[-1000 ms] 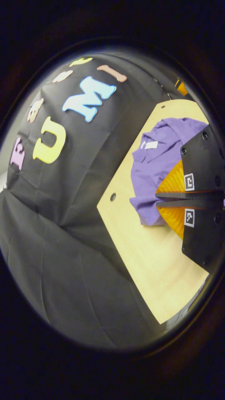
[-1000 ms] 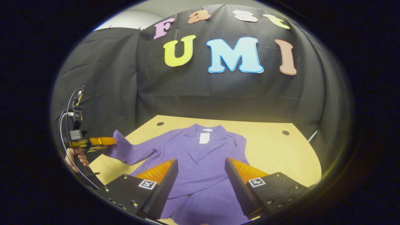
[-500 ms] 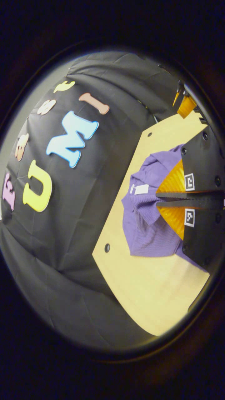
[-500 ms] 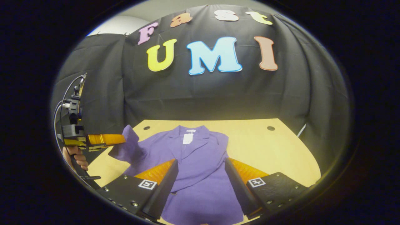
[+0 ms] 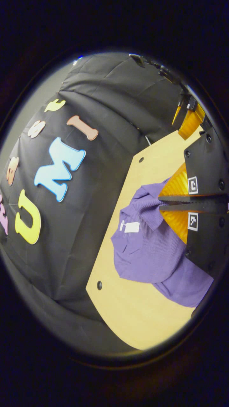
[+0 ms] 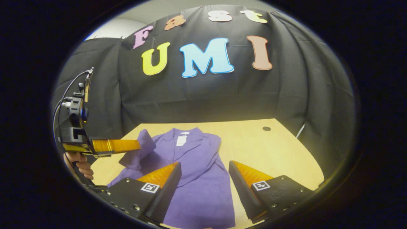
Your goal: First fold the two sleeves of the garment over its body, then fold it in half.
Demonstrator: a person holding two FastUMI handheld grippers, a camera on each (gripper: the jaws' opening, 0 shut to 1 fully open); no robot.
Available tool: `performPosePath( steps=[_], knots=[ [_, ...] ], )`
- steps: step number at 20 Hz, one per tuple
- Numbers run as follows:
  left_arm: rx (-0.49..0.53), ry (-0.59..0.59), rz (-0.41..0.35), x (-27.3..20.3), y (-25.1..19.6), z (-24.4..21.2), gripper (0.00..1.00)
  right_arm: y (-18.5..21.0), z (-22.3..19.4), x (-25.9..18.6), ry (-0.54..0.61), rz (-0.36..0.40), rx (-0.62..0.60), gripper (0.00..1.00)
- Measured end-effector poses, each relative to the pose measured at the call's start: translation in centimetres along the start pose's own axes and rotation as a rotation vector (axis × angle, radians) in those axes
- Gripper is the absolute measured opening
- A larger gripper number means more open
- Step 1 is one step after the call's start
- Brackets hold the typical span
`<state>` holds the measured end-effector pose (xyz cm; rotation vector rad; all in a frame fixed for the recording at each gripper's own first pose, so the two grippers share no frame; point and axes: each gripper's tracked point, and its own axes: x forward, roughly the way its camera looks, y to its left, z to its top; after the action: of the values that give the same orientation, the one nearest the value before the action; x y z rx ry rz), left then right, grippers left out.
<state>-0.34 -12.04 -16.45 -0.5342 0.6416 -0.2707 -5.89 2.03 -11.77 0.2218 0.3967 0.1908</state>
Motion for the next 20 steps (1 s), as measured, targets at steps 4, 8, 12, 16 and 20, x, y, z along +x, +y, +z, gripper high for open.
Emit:
performPosePath(
  steps=[4,8,12,16,20],
  knots=[
    [0.011,0.048,-0.011,1.4,-1.9,-3.4,0.07,-1.2,-1.1,-0.5,0.017,0.019,-0.028,0.90],
    [0.043,0.125,0.022,3.0,-1.5,-7.7,0.07,-1.8,-2.0,-0.5,0.042,0.049,-0.029,0.90],
    [0.055,0.183,0.050,4.0,-1.2,-10.1,0.06,-2.3,-2.1,-0.4,0.047,0.060,-0.046,0.90],
    [0.098,0.224,0.081,4.6,-0.8,-11.5,0.06,-2.3,-2.6,0.1,0.057,0.075,-0.064,0.90],
    [0.128,0.239,0.077,4.6,-1.1,-11.9,0.16,-2.0,-3.2,0.4,0.076,0.101,-0.062,0.90]
  ],
)
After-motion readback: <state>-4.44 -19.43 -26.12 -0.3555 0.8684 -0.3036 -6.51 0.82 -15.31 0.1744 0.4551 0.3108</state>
